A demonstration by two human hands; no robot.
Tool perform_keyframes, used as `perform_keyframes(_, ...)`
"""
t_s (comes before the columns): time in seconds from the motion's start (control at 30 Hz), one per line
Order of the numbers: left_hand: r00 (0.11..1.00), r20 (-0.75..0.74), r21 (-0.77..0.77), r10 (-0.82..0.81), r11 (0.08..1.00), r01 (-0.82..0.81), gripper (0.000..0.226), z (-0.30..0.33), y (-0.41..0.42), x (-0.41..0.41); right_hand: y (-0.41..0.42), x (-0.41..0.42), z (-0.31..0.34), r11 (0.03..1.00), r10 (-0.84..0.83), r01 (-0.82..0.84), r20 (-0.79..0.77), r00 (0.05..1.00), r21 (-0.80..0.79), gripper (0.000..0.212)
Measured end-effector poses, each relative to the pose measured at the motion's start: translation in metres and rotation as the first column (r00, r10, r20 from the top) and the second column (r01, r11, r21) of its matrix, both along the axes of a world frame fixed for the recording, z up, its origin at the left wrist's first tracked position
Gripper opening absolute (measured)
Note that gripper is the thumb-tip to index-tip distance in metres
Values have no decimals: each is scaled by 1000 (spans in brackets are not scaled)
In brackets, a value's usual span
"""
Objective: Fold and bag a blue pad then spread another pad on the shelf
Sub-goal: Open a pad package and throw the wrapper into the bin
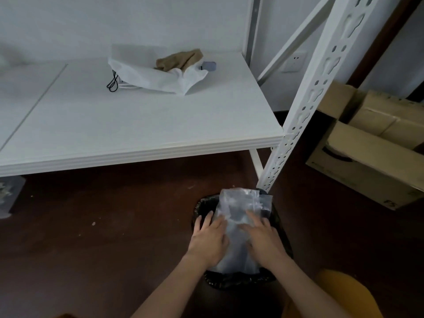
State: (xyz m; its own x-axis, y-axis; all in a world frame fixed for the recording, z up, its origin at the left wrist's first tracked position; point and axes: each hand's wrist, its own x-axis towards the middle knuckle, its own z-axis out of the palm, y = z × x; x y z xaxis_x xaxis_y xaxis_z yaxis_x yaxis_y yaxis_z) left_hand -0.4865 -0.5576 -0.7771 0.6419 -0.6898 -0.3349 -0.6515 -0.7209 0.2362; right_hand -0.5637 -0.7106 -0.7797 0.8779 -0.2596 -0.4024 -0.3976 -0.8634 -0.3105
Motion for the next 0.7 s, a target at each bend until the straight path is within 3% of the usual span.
perform_keyframes(0.1, 999, -16, 127, -50, 991, 51, 49, -4, -5, 2, -1, 5, -7, 1000, 17, -18, -88, 996, -10, 46)
perform_keyframes(0.3, 984, 122, 411, -131, 909, 70, 42, -16, -21, -2, 3, 14, -16, 983, 94, -118, -161, 982, -141, 35)
perform_keyframes(0.4, 972, 175, 458, -158, 887, 62, 38, -16, -24, 0, 2, 19, -18, 974, 116, -140, -141, 983, -177, 33)
perform_keyframes(0.47, 981, 176, 333, -78, 943, 15, 32, -8, -23, 2, -5, 19, -14, 980, 107, -117, -67, 992, -160, 35)
perform_keyframes(0.57, 969, 228, -152, 89, 987, -55, 42, -1, -3, 8, -18, 13, -6, 1000, -16, 21, 233, 972, -20, 31)
perform_keyframes(0.63, 928, 254, -499, 273, 859, -116, 39, 1, 15, 9, -26, 5, 1, 980, -200, 187, 450, 870, 75, 30)
perform_keyframes(0.7, 860, 70, -596, 506, 712, -371, 30, -2, 26, 10, -35, -3, 4, 925, -362, 364, 549, 754, 109, 28)
